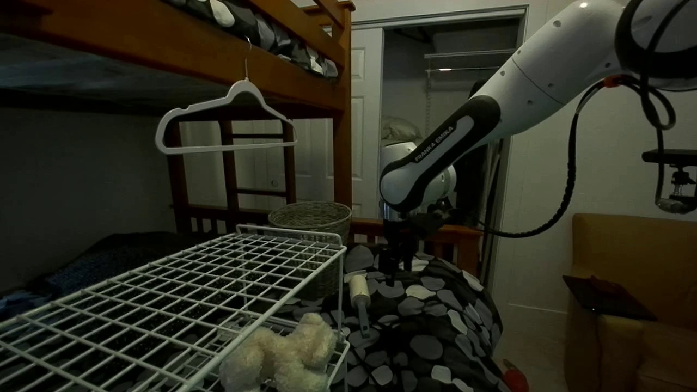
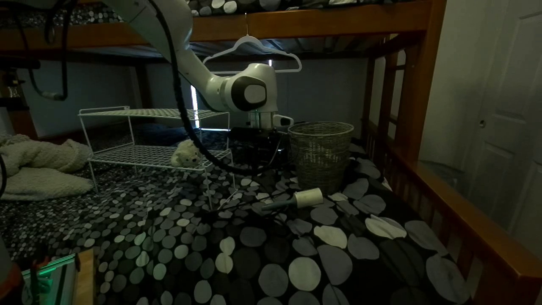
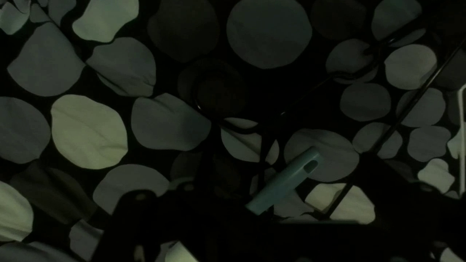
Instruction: Place the clothes hanger on the wire rack
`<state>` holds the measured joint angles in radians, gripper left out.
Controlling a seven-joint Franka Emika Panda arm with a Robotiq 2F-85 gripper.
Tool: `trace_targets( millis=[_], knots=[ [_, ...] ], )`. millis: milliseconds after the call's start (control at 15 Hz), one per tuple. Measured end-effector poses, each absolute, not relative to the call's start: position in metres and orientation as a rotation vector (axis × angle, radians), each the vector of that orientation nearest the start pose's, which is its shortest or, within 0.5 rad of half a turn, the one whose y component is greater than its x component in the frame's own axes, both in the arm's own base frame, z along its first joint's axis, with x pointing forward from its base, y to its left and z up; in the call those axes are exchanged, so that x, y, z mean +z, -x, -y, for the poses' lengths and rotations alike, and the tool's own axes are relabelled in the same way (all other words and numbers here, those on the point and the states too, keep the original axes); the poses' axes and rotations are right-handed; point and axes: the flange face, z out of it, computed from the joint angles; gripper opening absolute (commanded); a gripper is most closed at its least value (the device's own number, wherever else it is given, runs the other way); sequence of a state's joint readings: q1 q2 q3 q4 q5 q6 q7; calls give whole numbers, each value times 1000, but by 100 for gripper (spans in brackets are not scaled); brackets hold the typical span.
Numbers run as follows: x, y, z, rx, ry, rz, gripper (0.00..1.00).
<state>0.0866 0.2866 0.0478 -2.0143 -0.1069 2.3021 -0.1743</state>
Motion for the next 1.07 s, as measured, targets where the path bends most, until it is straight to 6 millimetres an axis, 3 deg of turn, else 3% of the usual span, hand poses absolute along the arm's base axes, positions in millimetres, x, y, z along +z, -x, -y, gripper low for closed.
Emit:
trace_targets(
  millis=[600, 1067],
  knots=[
    [215, -604, -84, -74, 3156, 494, 100],
    [182, -620, -82, -140, 3160, 415, 100]
  ],
)
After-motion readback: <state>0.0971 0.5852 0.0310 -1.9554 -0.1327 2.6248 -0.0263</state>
